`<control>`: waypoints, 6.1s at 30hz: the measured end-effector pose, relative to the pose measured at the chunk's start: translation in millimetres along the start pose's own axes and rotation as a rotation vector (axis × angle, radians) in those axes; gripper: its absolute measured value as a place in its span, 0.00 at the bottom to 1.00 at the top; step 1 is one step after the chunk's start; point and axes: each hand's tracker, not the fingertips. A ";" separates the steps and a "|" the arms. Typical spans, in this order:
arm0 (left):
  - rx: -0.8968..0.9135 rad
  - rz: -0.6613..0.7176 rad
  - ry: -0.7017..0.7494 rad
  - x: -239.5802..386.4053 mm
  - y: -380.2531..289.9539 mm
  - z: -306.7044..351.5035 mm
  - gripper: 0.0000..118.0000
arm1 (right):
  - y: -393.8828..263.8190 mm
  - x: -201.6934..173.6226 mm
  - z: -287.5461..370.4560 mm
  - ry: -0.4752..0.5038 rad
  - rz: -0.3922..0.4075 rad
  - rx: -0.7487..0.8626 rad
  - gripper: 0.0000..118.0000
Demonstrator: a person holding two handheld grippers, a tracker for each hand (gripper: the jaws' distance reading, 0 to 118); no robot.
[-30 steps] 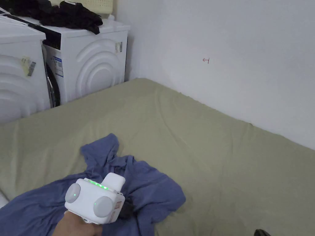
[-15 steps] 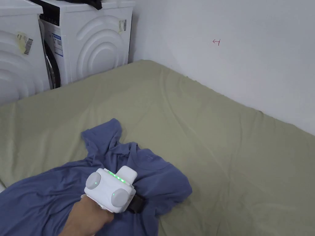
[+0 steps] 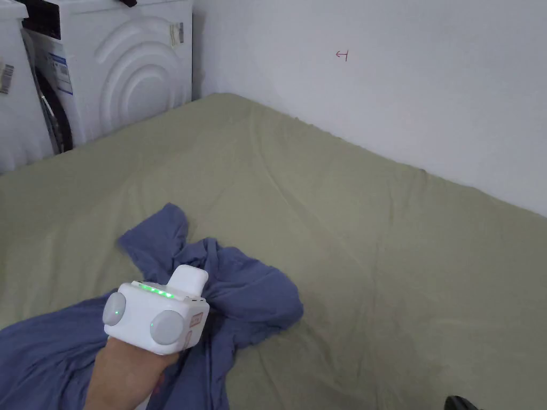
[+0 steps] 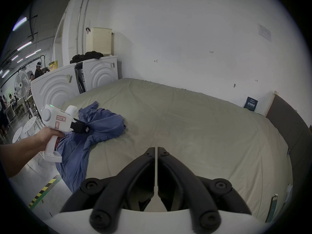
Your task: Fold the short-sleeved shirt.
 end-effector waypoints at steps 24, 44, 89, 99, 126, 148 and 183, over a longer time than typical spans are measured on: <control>0.260 -0.306 -0.570 363.9 111.6 101.1 0.05 | -43.1 133.3 109.0 -0.238 -0.214 0.089 0.03; -0.163 -0.476 -0.535 589.5 -9.1 -72.6 0.06 | -108.2 259.3 116.1 -0.414 -0.325 0.015 0.03; -0.013 -0.334 -0.162 268.9 59.9 -44.1 0.81 | -114.0 169.4 105.6 -0.290 -0.273 0.020 0.03; -0.171 -0.382 -0.031 277.0 67.8 -142.7 0.96 | -128.9 190.8 78.5 -0.291 -0.325 -0.041 0.03; -0.033 -0.348 -0.260 301.3 62.4 -48.3 0.00 | -140.2 302.1 30.3 -0.381 -0.214 -0.182 0.32; 0.010 -0.332 -0.213 294.9 67.2 -67.3 0.00 | -146.3 396.6 -75.2 -0.208 -0.117 -0.426 0.13; 0.660 -0.104 -0.077 192.1 344.8 282.6 0.00 | 266.7 394.9 191.8 -0.487 -0.005 0.141 0.13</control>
